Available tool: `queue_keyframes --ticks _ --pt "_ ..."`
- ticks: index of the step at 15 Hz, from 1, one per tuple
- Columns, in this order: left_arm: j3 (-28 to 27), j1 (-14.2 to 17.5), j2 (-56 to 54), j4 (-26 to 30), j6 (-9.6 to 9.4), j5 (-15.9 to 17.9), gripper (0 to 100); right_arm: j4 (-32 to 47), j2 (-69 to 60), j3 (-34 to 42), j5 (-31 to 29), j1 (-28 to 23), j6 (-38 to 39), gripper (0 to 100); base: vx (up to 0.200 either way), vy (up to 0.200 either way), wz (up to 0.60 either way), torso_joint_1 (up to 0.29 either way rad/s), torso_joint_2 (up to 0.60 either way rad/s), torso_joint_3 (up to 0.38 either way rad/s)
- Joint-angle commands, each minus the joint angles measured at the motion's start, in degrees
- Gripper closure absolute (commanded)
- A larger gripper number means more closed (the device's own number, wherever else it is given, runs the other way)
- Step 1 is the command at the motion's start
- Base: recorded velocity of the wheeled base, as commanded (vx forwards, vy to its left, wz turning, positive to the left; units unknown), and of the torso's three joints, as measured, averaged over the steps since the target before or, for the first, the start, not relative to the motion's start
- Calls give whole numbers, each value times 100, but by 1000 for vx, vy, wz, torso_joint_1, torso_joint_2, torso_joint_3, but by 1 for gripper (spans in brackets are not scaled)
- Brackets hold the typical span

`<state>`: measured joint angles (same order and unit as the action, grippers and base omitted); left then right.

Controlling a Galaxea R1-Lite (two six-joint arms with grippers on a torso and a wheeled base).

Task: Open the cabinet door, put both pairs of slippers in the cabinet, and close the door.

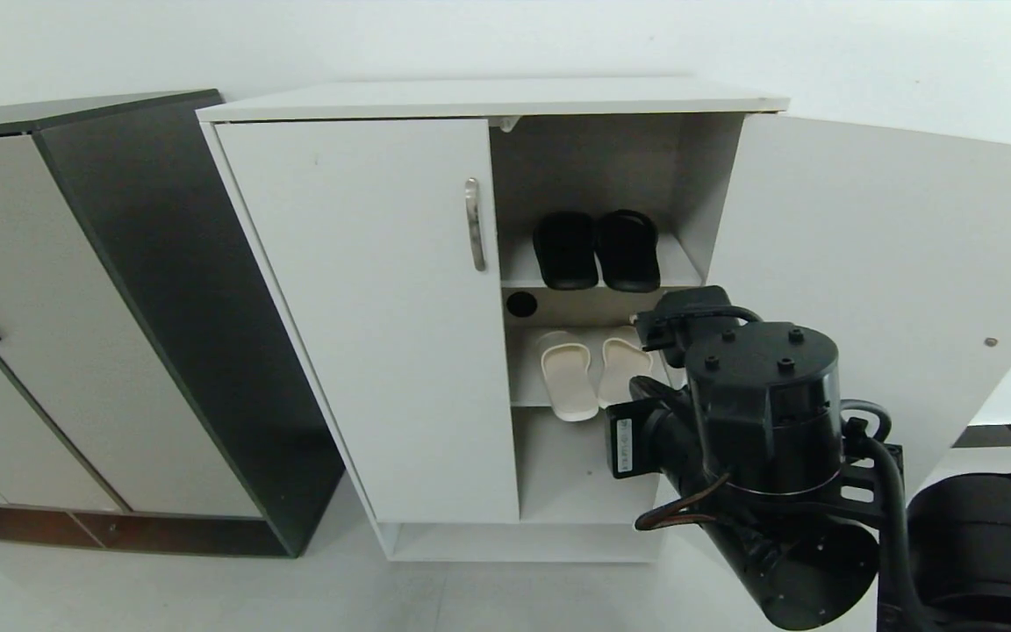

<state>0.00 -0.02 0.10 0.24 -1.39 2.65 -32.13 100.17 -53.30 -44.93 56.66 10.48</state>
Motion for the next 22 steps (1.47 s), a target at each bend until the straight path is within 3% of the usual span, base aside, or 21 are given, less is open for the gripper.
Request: queue_keyframes --ticks 1,22 --pt "0 2 -1 2 -2 -1 100 5 55 21 2 -24 -2 100 0 0 0 0 0 0" --pt "0 2 -1 2 -2 -1 100 5 161 206 2 -50 -126 100 0 0 0 0 0 0"
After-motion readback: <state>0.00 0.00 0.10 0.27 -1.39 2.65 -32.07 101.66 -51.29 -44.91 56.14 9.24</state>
